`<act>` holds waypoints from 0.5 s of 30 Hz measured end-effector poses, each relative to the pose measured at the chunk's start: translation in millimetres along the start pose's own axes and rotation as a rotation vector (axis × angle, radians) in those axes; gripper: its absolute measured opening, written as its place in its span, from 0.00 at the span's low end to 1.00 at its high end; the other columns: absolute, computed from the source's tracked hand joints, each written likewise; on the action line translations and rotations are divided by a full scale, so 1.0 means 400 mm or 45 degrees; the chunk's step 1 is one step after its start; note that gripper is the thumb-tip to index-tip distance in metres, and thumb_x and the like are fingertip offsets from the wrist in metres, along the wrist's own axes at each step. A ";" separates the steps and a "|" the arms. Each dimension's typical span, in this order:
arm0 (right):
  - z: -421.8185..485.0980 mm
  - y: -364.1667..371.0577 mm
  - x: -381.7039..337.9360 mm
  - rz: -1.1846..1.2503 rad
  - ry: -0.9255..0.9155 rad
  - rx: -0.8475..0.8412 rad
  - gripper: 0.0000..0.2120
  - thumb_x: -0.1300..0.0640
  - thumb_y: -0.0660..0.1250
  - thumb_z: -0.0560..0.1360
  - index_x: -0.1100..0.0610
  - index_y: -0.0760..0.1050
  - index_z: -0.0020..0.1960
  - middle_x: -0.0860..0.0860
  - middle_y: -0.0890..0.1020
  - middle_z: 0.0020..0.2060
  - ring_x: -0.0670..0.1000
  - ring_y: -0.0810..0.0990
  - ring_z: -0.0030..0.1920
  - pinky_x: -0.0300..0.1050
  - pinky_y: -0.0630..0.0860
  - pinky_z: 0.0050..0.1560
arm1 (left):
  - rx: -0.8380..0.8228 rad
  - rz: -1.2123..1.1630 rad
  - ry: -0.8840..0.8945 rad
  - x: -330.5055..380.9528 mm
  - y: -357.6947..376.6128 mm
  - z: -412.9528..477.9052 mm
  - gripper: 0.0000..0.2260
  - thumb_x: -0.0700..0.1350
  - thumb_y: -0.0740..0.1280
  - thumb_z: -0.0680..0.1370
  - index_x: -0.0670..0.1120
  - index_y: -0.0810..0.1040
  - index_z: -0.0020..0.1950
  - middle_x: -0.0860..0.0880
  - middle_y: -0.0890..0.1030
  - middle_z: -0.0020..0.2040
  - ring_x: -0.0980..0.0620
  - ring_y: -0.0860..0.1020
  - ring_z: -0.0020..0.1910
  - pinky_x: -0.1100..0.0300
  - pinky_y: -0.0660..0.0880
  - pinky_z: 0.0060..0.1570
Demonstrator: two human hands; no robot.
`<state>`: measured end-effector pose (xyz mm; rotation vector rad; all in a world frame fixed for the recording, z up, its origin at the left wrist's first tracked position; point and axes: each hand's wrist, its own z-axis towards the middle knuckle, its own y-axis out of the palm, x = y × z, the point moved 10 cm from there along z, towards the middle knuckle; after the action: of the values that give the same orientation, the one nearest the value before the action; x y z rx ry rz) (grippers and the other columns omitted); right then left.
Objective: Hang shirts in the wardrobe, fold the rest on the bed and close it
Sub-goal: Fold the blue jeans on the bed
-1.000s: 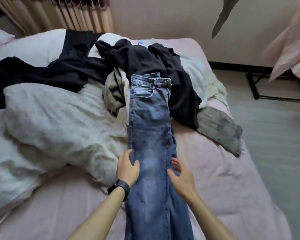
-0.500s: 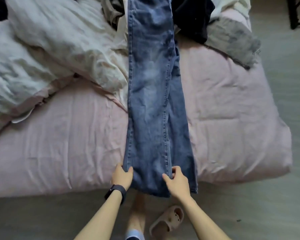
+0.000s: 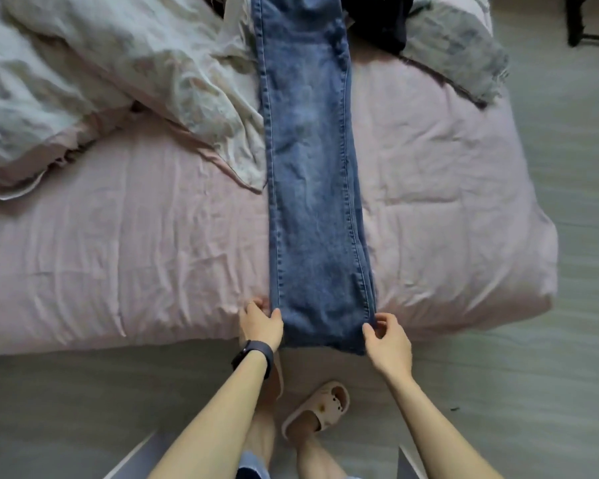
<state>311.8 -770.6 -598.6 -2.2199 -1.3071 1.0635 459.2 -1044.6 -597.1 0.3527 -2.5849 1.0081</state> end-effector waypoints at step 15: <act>0.007 0.028 0.023 -0.008 -0.151 -0.097 0.10 0.44 0.64 0.80 0.52 0.74 0.49 0.50 0.82 0.46 0.58 0.78 0.53 0.50 0.73 0.49 | -0.544 -0.132 0.036 -0.092 0.076 -0.029 0.11 0.49 0.72 0.77 0.51 0.79 0.59 0.52 0.83 0.56 0.50 0.81 0.54 0.49 0.78 0.59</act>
<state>319.2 -768.7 -611.3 -2.2358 -1.4251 1.1773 484.8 -1011.0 -622.3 0.3498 -2.6347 0.4046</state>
